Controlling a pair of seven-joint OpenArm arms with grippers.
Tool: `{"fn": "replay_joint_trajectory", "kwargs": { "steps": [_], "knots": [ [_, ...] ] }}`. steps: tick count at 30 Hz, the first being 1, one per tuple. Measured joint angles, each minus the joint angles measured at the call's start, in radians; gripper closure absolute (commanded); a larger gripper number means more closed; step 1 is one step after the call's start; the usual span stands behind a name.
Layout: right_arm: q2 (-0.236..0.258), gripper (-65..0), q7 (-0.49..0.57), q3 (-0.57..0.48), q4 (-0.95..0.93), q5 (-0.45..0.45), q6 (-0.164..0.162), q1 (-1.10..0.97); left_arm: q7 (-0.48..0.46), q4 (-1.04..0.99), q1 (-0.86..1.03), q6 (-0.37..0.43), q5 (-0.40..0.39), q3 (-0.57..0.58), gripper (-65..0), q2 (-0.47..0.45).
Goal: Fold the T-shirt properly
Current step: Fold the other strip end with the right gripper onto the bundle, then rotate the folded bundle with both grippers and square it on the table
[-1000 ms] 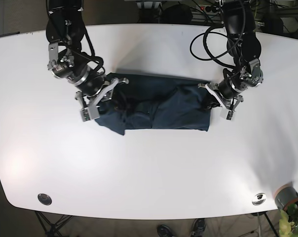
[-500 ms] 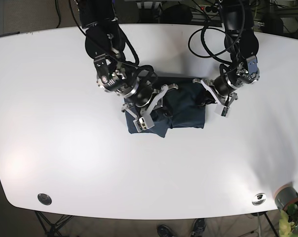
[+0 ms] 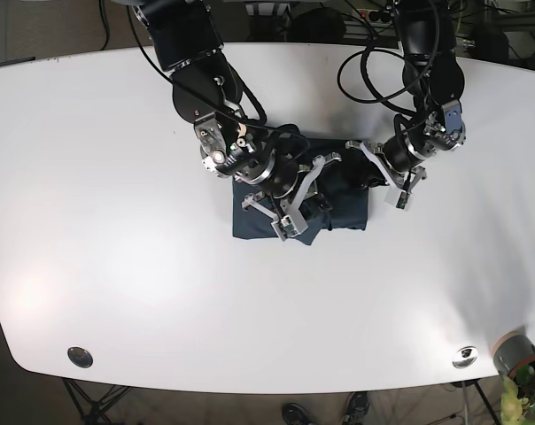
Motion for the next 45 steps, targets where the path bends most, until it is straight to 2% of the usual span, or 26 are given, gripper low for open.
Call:
{"fn": "replay_joint_trajectory", "kwargs": {
  "steps": [2, 4, 10, 13, 15, 21, 27, 32, 37, 40, 43, 45],
  "knots": [
    [-0.003, -4.8, 0.002, -0.002, -0.031, 0.007, 0.000, 0.018, 0.000, 0.001, 0.000, 0.000, 0.000, 0.010, 0.0, 0.000],
    [-0.004, -10.6, -0.001, -0.005, -0.063, 0.005, -0.001, 0.038, -0.002, 0.001, 0.000, 0.000, 0.000, 0.024, 0.0, 0.000],
    [0.002, -38.0, 0.009, -0.040, -0.079, -0.021, 0.000, 0.051, -0.003, 0.000, -0.003, 0.000, 0.000, 0.031, 0.0, 0.001],
    [-0.003, -44.5, -0.006, -0.045, -0.062, -0.073, 0.000, 0.040, -0.003, 0.000, -0.003, -0.001, 0.000, 0.031, 0.0, 0.001],
    [-0.004, -44.4, -0.008, -0.051, -0.040, -0.101, 0.000, 0.038, -0.003, 0.000, -0.003, -0.001, 0.000, 0.031, 0.0, 0.000],
    [0.018, -44.4, -0.056, -0.156, 0.021, -0.164, 0.007, 0.045, -0.002, 0.000, -0.005, -0.001, 0.000, 0.032, 0.0, 0.002],
    [0.024, -44.4, -0.066, -0.157, 0.097, -0.170, 0.006, 0.027, 0.004, 0.001, -0.005, -0.003, -0.004, 0.030, 0.0, 0.001],
    [0.028, -44.4, -0.070, -0.156, 0.102, -0.171, 0.000, 0.008, 0.069, 0.062, 0.016, 0.007, -0.079, 0.031, 0.0, -0.007],
    [0.050, -44.4, -0.069, -0.156, 0.143, -0.171, 0.006, -0.018, 0.076, 0.144, 0.046, 0.008, -0.152, 0.027, 0.0, -0.071],
    [0.054, -44.4, -0.070, -0.152, 0.160, -0.171, 0.000, -0.018, 0.076, 0.188, 0.073, 0.007, -0.167, 0.006, 0.0, -0.095],
    [0.052, -44.4, -0.062, -0.144, 0.179, -0.169, 0.002, -0.027, 0.065, 0.224, 0.114, 0.007, -0.190, -0.062, 0.0, -0.113],
    [0.048, -44.4, -0.064, -0.106, 0.179, -0.166, 0.015, -0.039, 0.071, 0.232, 0.138, 0.009, -0.177, -0.099, 0.0, -0.133]
  ]
}}
